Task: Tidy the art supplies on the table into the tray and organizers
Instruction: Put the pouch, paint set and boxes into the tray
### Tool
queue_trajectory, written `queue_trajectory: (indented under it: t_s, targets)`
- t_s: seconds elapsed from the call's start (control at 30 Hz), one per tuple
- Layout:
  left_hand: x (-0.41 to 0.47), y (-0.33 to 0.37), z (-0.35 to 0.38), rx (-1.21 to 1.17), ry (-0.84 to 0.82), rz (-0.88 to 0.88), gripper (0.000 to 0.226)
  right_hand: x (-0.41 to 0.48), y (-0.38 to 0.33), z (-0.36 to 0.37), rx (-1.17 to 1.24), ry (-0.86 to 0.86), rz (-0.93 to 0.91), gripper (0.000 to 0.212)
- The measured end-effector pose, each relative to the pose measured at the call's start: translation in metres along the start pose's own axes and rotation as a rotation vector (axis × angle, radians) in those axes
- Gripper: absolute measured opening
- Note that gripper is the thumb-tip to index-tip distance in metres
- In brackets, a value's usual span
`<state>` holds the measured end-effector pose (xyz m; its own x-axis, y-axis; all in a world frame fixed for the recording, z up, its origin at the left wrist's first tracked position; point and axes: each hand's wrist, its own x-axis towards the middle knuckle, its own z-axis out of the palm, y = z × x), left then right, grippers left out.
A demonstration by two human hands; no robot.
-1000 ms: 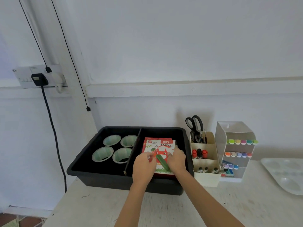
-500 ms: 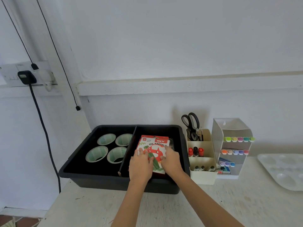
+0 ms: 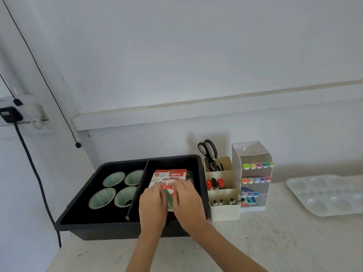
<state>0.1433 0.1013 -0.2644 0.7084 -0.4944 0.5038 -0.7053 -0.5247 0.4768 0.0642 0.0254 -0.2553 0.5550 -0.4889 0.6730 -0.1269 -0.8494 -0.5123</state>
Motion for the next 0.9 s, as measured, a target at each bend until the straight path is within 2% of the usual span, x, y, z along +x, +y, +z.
queue_trajectory:
  t_s: [0.03, 0.13, 0.2, 0.33, 0.43, 0.53, 0.6, 0.67, 0.77, 0.9]
  targets:
    - [-0.009, 0.007, -0.001, -0.096, 0.093, 0.025, 0.023, -0.014, 0.000, -0.011, 0.094, 0.007, -0.056, 0.012]
    - [-0.043, 0.045, 0.005, -0.304, 0.278, 0.054, 0.022, -0.051, 0.016, -0.059, 0.184, 0.039, -0.030, 0.020]
    - [-0.065, 0.083, 0.013, -0.455, 0.300, 0.083, 0.023, -0.064, 0.034, -0.095, 0.179, 0.159, 0.022, 0.020]
    - [-0.094, 0.169, 0.049, -0.593, 0.272, 0.295, 0.024, -0.072, 0.083, -0.168, 0.151, 0.317, 0.197, 0.024]
    - [-0.104, 0.224, 0.084, -0.661, 0.160, 0.344, 0.024, -0.078, 0.127, -0.213, 0.168, 0.414, 0.440, 0.031]
    - [-0.098, 0.266, 0.120, -0.700, -0.027, 0.213, 0.020, -0.079, 0.171, -0.247, 0.282, 0.535, 0.771, 0.034]
    - [-0.084, 0.286, 0.146, -0.697, -0.154, 0.115, 0.022, -0.083, 0.200, -0.264, 0.310, 0.625, 0.942, 0.028]
    - [-0.063, 0.300, 0.172, -0.676, -0.267, 0.095, 0.023, -0.089, 0.227, -0.275, 0.324, 0.684, 1.082, 0.025]
    - [-0.028, 0.315, 0.208, -0.550, -0.408, 0.184, 0.026, -0.097, 0.254, -0.275, 0.321, 0.675, 1.233, 0.032]
    - [0.005, 0.338, 0.255, -0.356, -0.643, 0.308, 0.035, -0.092, 0.273, -0.265, 0.283, 0.633, 1.293, 0.048]
